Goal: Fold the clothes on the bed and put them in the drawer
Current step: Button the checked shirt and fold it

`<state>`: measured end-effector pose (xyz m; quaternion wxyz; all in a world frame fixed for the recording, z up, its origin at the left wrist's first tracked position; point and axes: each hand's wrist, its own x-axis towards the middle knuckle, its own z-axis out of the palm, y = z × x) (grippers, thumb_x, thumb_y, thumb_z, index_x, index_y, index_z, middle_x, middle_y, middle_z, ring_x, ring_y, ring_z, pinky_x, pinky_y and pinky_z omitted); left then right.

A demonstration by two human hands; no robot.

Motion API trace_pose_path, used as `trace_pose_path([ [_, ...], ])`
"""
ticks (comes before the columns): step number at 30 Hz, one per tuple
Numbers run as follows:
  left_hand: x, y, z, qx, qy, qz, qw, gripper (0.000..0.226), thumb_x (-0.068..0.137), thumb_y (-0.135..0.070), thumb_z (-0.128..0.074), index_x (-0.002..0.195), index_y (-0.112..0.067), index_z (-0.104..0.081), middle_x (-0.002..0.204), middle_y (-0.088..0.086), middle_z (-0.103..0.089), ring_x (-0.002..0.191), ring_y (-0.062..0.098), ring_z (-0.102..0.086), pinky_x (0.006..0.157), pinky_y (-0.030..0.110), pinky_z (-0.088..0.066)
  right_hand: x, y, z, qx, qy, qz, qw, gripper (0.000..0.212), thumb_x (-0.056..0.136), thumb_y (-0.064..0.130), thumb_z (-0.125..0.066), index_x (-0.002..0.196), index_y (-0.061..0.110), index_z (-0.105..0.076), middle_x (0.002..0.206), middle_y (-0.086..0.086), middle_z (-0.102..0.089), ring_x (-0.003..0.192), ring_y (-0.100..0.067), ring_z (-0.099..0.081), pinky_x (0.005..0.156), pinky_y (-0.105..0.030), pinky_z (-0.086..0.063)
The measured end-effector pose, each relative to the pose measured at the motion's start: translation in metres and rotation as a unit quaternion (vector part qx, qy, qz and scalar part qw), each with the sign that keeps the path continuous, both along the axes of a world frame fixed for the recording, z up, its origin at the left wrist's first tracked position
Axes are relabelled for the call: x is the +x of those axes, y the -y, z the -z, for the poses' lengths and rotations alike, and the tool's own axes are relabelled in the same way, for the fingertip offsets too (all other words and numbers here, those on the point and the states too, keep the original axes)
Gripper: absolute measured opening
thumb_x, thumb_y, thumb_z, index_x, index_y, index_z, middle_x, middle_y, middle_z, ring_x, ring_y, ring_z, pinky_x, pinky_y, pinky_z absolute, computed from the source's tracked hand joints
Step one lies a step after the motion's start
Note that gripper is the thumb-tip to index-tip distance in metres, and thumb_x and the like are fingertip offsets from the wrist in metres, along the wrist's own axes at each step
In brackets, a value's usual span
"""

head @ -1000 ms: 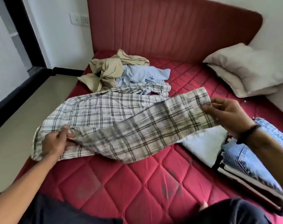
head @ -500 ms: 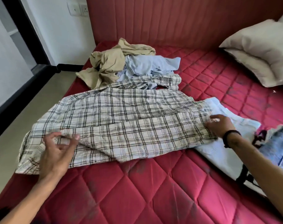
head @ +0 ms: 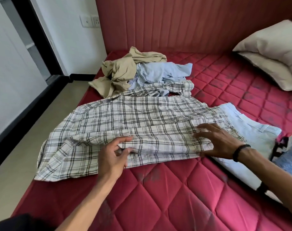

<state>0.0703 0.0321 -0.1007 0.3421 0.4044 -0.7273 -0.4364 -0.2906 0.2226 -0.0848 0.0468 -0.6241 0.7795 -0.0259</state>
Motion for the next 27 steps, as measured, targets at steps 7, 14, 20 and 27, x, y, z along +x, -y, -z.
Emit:
trace_pose_path([
  [7, 0.023, -0.004, 0.024, -0.220, 0.251, 0.003, 0.943, 0.030, 0.086, -0.036, -0.079, 0.115, -0.032, -0.078, 0.094, -0.009, -0.044, 0.053, 0.010, -0.047, 0.046, 0.029, -0.049, 0.004, -0.030, 0.017, 0.005, -0.085, -0.040, 0.996, 0.079, 0.079, 0.029, -0.078, 0.148, 0.039, -0.040, 0.161, -0.007, -0.036, 0.139, -0.035, -0.048, 0.097, -0.053, -0.055],
  [14, 0.071, 0.038, 0.018, -0.388, 0.408, 0.160, 0.811, 0.083, 0.089, -0.079, -0.039, 0.161, -0.042, -0.022, 0.171, 0.003, -0.012, 0.156, 0.031, -0.018, 0.121, 0.060, -0.017, 0.038, -0.036, 0.031, -0.029, -0.094, 0.097, 0.990, 0.075, 0.079, 0.030, -0.041, 0.154, 0.032, -0.035, 0.163, -0.007, -0.037, 0.144, -0.038, -0.043, 0.104, -0.058, -0.048],
  [20, 0.143, 0.101, 0.022, -0.326, 0.498, 0.187, 0.781, 0.133, 0.062, 0.030, -0.042, 0.159, -0.053, -0.006, 0.173, -0.008, 0.005, 0.159, 0.025, 0.010, 0.119, 0.065, -0.019, 0.013, -0.034, 0.046, -0.102, -0.064, 0.052, 0.991, 0.064, 0.089, 0.025, -0.076, 0.149, 0.027, -0.053, 0.157, -0.004, -0.047, 0.139, -0.035, -0.051, 0.106, -0.052, -0.050],
  [27, 0.165, 0.103, -0.008, -0.281, 0.509, 0.286, 0.761, 0.121, 0.076, 0.022, -0.036, 0.154, -0.062, 0.004, 0.170, -0.014, 0.006, 0.156, 0.013, 0.013, 0.128, 0.037, -0.007, 0.017, -0.051, -0.007, -0.104, -0.105, -0.016, 0.989, 0.067, 0.074, 0.003, -0.030, 0.127, 0.006, -0.070, 0.126, -0.015, -0.071, 0.112, -0.038, -0.070, 0.079, -0.048, -0.063],
])
